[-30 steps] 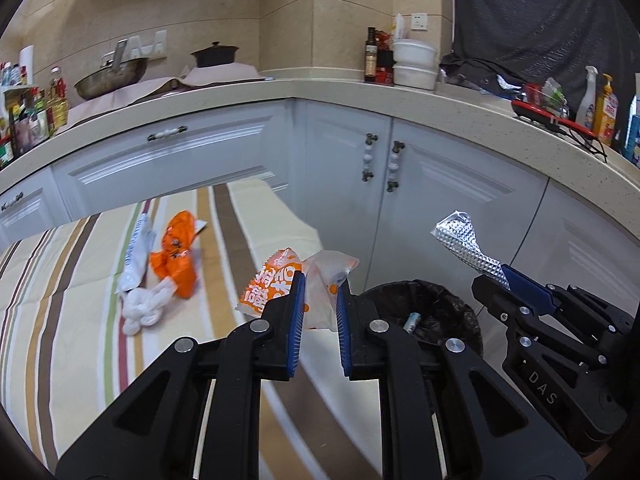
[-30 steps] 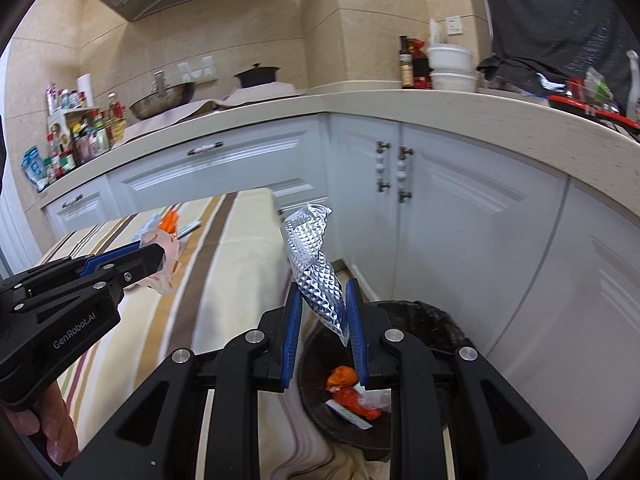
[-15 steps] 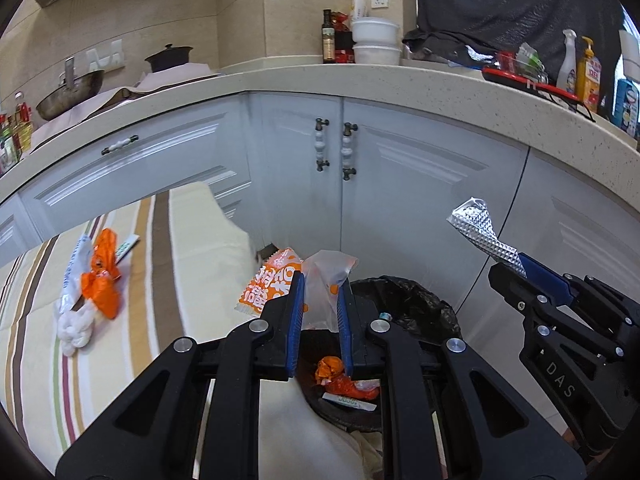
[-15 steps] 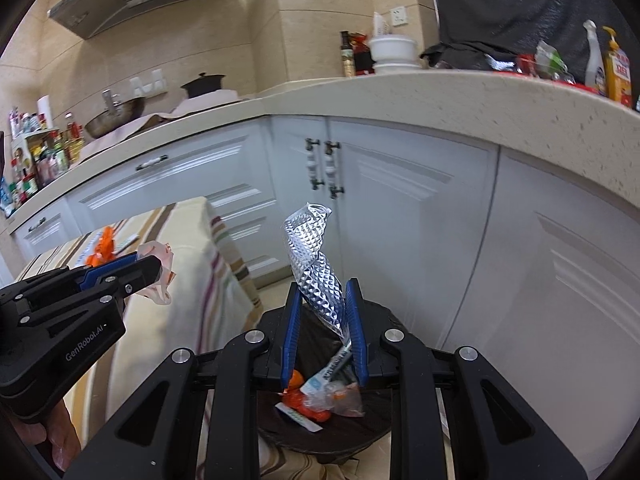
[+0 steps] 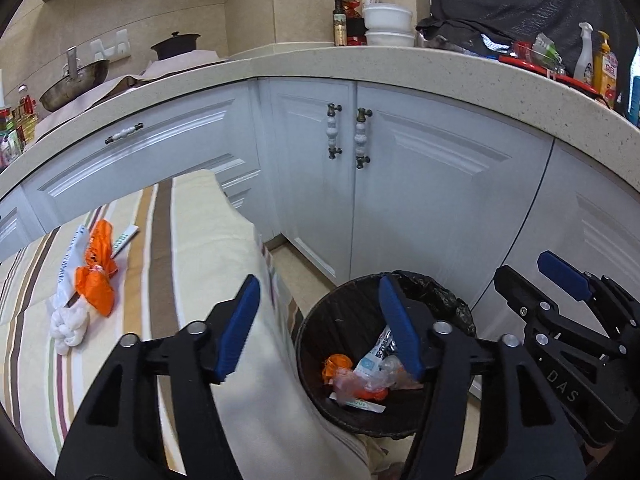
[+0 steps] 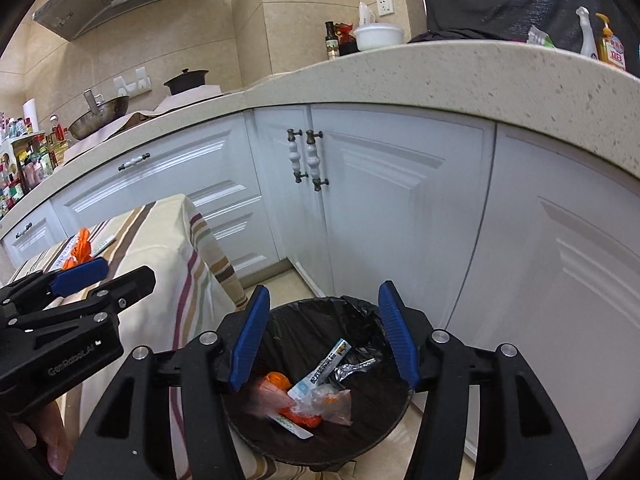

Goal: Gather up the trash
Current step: 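Move both open tools back over the table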

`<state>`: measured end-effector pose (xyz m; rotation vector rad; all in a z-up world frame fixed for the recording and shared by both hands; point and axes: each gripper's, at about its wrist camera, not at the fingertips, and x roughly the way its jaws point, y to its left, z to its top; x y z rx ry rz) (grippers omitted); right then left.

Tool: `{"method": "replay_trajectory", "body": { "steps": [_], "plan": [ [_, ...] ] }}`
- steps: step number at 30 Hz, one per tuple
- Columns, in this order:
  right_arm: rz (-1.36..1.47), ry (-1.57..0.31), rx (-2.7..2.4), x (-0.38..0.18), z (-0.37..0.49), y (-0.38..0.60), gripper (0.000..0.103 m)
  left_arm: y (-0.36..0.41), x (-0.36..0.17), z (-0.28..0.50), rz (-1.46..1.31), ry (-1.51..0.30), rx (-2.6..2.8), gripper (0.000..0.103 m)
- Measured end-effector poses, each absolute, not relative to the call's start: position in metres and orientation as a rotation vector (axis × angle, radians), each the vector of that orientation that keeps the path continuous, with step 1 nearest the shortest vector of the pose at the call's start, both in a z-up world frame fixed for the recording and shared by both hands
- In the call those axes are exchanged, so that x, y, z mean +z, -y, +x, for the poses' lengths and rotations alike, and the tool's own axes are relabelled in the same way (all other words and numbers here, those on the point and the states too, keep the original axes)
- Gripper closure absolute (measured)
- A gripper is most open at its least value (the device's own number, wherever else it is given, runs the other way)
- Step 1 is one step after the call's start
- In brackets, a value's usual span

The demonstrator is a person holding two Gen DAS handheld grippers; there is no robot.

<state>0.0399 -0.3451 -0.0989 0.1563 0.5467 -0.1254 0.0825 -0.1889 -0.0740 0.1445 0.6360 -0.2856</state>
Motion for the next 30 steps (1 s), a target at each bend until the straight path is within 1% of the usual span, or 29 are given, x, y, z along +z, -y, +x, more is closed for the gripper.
{"method": "replay_trajectory", "body": {
  "steps": [5,10,23,30],
  "plan": [
    [0.149,-0.53,-0.096,-0.089,0.042,0.328,0.043,0.16,-0.065,0.076,0.13,-0.62,-0.249,0.036],
    [0.141,-0.511,-0.025,-0.075,0.05,0.296,0.041,0.112,-0.057,0.071,0.1,-0.62,-0.177,0.036],
    [0.044,-0.503,0.23,-0.049,0.081,0.169,0.041,-0.036,-0.046,0.062,0.002,-0.616,0.096,0.034],
    [0.02,-0.531,0.319,-0.051,0.108,0.114,0.04,-0.089,-0.049,0.061,-0.045,-0.621,0.18,0.033]
  ]
}}
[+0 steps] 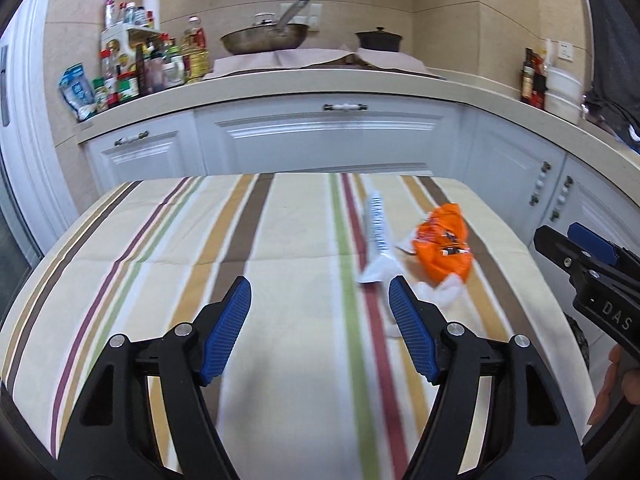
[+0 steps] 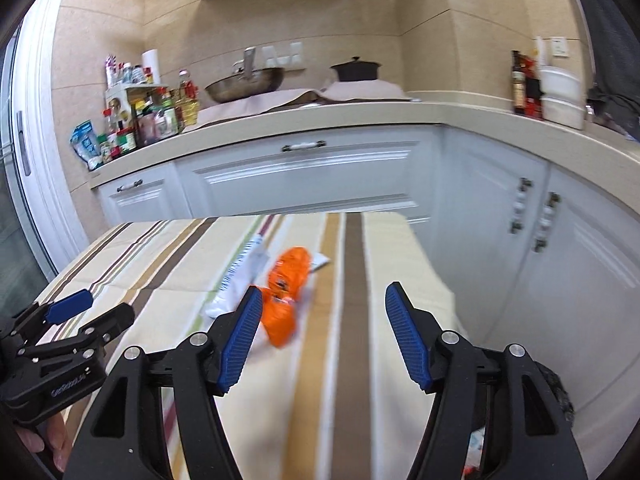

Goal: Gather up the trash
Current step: 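Move both open tools back over the table, then grasp the orange bag with the right tool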

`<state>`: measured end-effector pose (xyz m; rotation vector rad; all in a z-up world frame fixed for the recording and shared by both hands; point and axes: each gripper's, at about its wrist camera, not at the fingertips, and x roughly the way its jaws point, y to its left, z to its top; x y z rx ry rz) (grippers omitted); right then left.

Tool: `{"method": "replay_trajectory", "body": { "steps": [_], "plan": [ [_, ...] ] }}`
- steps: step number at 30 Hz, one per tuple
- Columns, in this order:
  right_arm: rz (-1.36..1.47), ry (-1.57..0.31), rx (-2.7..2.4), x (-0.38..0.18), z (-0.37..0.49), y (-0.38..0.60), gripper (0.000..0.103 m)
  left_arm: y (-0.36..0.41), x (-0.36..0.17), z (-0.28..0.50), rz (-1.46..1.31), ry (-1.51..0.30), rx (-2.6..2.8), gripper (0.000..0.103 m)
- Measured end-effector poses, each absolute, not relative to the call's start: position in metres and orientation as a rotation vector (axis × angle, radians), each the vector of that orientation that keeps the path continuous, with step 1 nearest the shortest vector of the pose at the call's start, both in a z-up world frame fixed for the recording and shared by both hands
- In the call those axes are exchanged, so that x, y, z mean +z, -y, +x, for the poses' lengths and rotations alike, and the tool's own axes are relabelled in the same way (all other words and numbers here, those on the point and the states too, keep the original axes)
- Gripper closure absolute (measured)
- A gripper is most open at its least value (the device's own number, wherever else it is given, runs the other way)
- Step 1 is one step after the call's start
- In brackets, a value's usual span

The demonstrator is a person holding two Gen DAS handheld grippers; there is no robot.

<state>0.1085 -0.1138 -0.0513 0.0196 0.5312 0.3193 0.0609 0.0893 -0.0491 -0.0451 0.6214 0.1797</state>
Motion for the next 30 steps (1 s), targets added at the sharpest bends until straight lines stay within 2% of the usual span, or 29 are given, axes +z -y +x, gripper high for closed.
{"method": "replay_trajectory", "body": {
  "steps": [15,19,21,25,30],
  "plan": [
    [-0.052,-0.717,0.304,-0.091,0.174,0.064,0.041,-0.138,-0.068,0.074,-0.111,-0.666,0.229,0.033],
    [-0.043,-0.753,0.33,-0.095,0.181,0.062,0.056,-0.14,-0.071,0.079,-0.118,-0.673,0.225,0.033],
    [-0.056,-0.774,0.348,-0.097,0.182,0.059,0.073,-0.14,-0.072,0.081,-0.123,-0.676,0.222,0.033],
    [-0.062,-0.752,0.358,-0.094,0.177,0.06,0.076,-0.135,-0.073,0.083,-0.126,-0.68,0.21,0.033],
    [-0.049,-0.694,0.345,-0.082,0.162,0.075,0.077,-0.122,-0.07,0.085,-0.12,-0.673,0.181,0.027]
  ]
}}
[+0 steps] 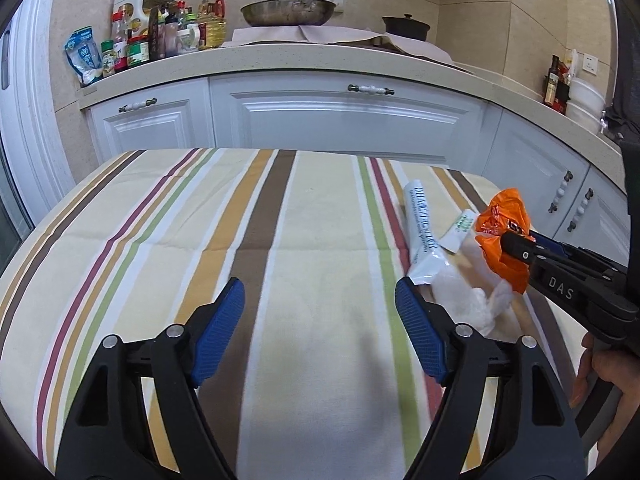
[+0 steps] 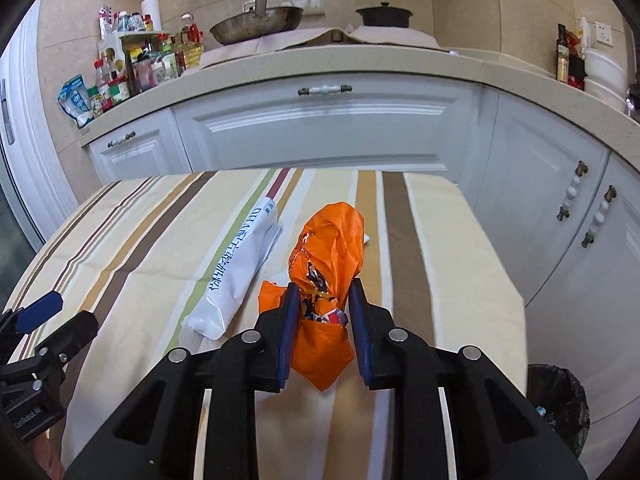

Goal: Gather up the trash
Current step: 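Grasp the orange bag with the right tool, then grasp the white tissue with the left tool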

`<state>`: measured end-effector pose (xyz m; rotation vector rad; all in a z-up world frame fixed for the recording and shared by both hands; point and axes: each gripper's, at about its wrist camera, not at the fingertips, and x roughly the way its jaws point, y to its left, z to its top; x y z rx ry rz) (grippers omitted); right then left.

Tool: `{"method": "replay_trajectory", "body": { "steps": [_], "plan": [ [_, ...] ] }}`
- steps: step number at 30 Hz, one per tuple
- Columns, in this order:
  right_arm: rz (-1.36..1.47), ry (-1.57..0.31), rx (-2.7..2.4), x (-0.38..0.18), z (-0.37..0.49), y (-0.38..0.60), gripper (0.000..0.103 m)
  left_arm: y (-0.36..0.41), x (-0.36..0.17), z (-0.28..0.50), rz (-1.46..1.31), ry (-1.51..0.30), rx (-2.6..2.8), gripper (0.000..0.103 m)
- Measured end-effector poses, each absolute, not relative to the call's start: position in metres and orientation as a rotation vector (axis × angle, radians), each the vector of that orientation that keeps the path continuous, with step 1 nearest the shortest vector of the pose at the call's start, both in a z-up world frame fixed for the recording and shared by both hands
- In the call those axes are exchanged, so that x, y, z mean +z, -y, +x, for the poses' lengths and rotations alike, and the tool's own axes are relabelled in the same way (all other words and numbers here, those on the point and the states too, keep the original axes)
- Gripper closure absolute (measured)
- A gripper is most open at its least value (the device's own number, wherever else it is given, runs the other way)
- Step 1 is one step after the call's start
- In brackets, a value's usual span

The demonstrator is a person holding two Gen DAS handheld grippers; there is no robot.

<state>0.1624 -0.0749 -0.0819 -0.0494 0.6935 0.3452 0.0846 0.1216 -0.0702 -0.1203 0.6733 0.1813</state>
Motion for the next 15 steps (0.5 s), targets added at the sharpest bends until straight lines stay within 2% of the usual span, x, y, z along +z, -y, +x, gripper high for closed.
{"method": "replay_trajectory", "body": {
  "steps": [10,15],
  "plan": [
    [-0.023,-0.638,0.254,-0.071,0.142,0.126,0.077,-0.071,-0.072,0.098,-0.073,-0.688,0.081,0.027],
    [-0.001,-0.624,0.232,-0.069,0.134,0.146,0.077,-0.048,-0.081,0.112,-0.033,-0.706,0.056,0.023]
  ]
}}
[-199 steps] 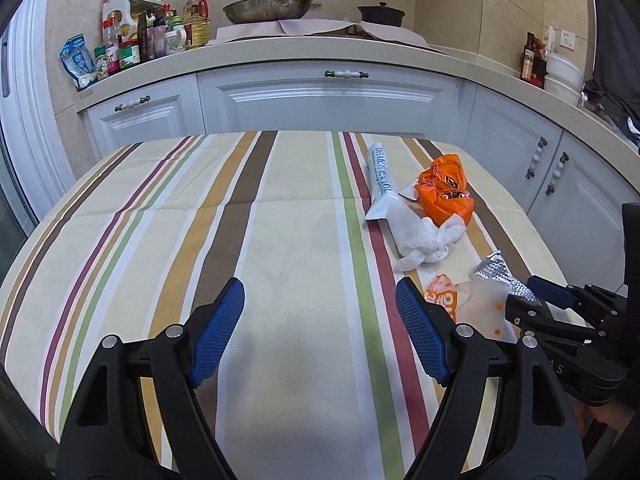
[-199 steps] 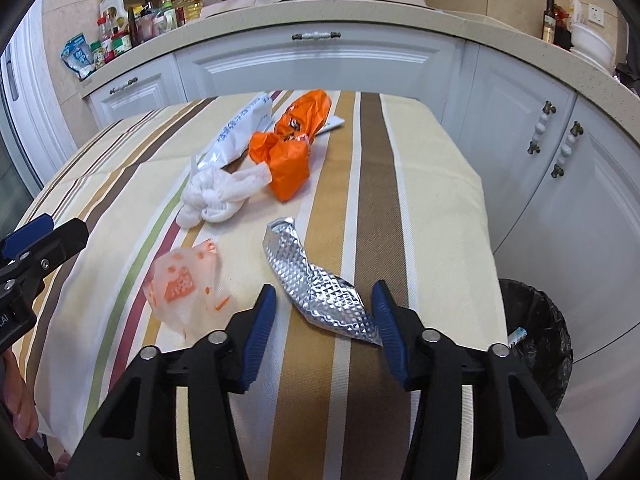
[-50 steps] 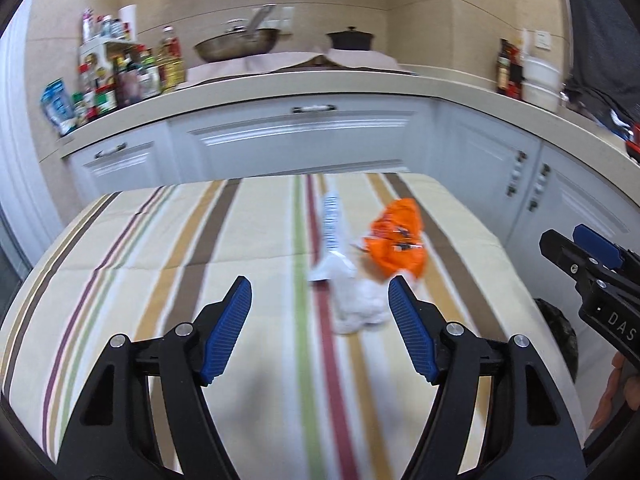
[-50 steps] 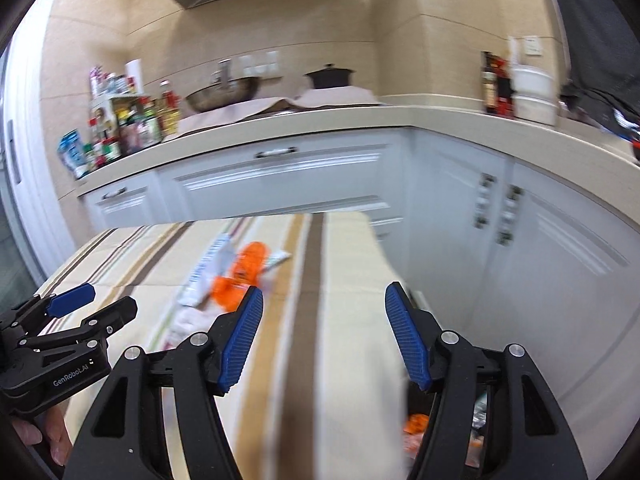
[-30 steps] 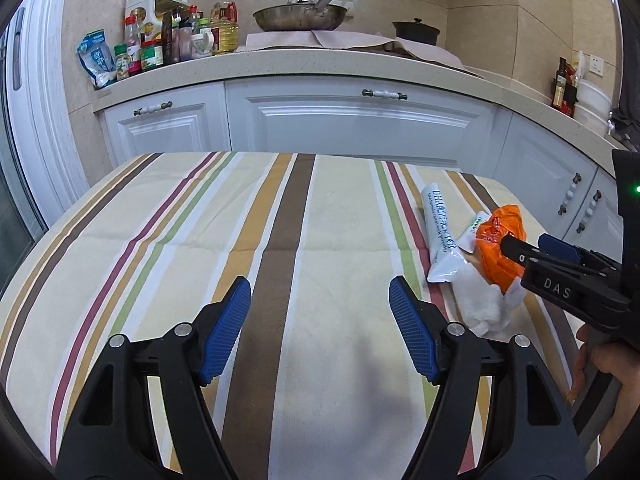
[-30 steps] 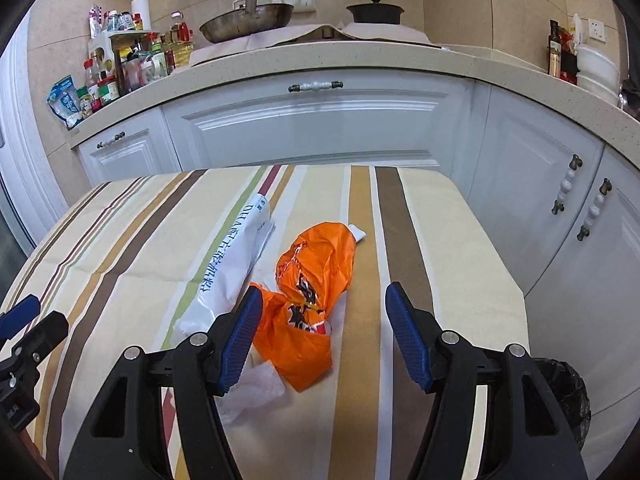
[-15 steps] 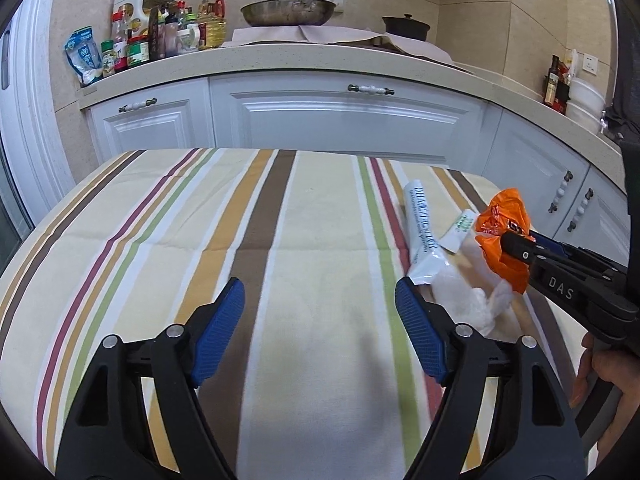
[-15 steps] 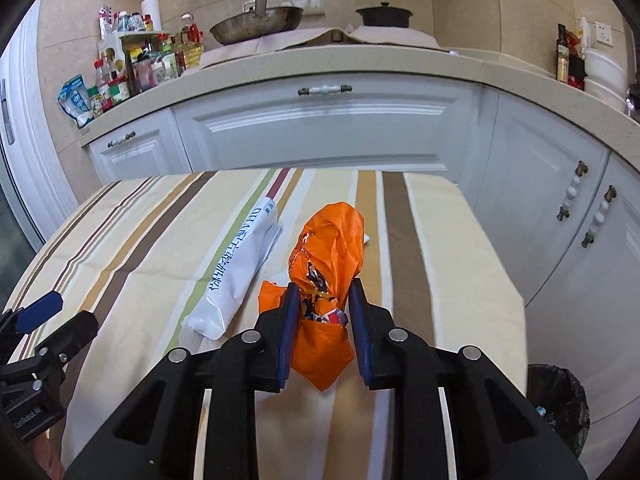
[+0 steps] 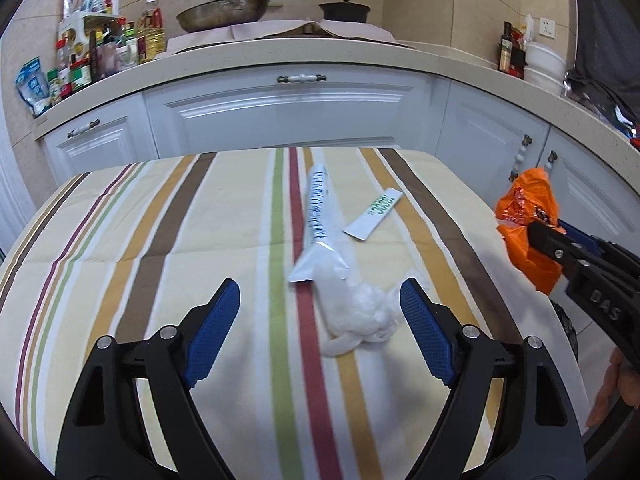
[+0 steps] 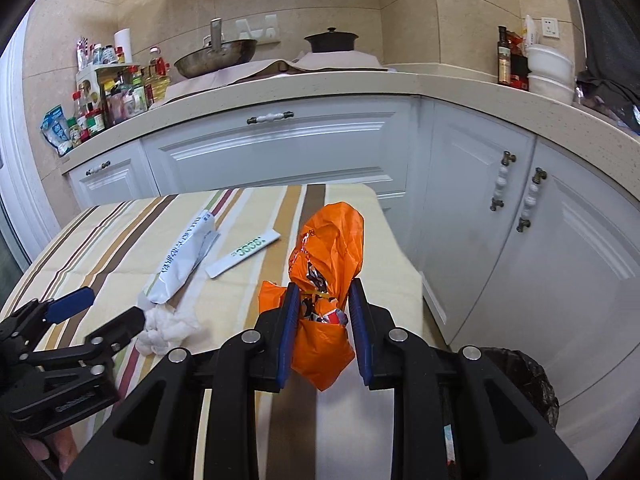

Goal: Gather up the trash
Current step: 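Grasp the white tissue with the left tool, then carry the orange bag and tissue over the bin and open both tools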

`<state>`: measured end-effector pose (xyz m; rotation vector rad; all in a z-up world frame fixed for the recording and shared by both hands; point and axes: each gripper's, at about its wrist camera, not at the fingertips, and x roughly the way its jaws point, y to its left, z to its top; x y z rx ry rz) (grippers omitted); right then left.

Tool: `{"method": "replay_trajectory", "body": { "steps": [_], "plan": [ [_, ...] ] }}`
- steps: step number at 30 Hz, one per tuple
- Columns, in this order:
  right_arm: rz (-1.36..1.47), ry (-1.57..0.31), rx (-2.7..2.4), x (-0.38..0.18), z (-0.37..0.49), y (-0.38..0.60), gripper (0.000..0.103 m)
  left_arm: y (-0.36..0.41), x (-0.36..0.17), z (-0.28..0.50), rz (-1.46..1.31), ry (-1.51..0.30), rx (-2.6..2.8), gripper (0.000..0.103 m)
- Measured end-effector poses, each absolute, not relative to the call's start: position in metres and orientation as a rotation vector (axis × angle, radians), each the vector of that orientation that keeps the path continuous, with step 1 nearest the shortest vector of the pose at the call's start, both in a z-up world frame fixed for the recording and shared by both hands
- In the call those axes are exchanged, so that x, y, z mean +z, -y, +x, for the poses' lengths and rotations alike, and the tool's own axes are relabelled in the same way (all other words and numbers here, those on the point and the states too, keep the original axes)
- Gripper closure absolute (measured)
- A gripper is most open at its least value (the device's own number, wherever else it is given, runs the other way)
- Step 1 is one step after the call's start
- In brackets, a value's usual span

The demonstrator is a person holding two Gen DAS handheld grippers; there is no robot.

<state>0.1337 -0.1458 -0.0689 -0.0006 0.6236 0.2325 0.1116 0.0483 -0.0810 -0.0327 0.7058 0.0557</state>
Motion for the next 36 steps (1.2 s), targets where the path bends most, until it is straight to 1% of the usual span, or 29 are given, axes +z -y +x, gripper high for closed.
{"method": "replay_trajectory", "body": {
  "steps": [4,5,6,7,9,10,11,12,13,14,15,20,29,36],
  "plan": [
    [0.013,-0.615,0.229,-0.068,0.129,0.155,0.077,-0.039,-0.09,0.122,-0.025,-0.737,0.041,0.023],
    [0.016,-0.614,0.229,-0.068,0.129,0.157,0.077,-0.038,-0.091,0.124,-0.027,-0.747,0.035,0.028],
    [0.019,-0.612,0.229,-0.068,0.128,0.158,0.077,-0.038,-0.092,0.126,-0.038,-0.755,0.027,0.037],
    [0.023,-0.612,0.228,-0.069,0.127,0.16,0.077,-0.038,-0.093,0.127,-0.044,-0.762,0.023,0.04],
    [0.028,-0.616,0.229,-0.07,0.127,0.162,0.077,-0.037,-0.095,0.128,-0.044,-0.775,0.009,0.056],
    [0.03,-0.616,0.229,-0.071,0.126,0.164,0.077,-0.036,-0.096,0.128,-0.044,-0.78,0.0,0.062],
    [0.033,-0.616,0.229,-0.072,0.126,0.165,0.077,-0.036,-0.096,0.129,-0.043,-0.783,-0.006,0.072],
    [0.035,-0.615,0.229,-0.072,0.125,0.165,0.077,-0.035,-0.097,0.129,-0.041,-0.784,-0.014,0.079],
    [0.036,-0.615,0.229,-0.072,0.125,0.165,0.077,-0.034,-0.097,0.128,-0.038,-0.782,-0.017,0.08],
    [0.038,-0.615,0.229,-0.073,0.124,0.166,0.077,-0.033,-0.096,0.128,-0.036,-0.778,-0.02,0.087],
    [0.039,-0.614,0.229,-0.073,0.123,0.166,0.077,-0.032,-0.095,0.127,-0.033,-0.771,-0.025,0.089],
    [0.039,-0.61,0.226,-0.073,0.12,0.166,0.077,-0.032,-0.092,0.122,-0.039,-0.758,-0.034,0.091],
    [0.037,-0.588,0.229,-0.067,0.111,0.166,0.077,-0.039,-0.075,0.106,-0.06,-0.717,-0.037,0.091],
    [0.029,-0.562,0.235,-0.061,0.103,0.163,0.077,-0.042,-0.055,0.097,-0.058,-0.65,-0.014,0.091]
  ]
}}
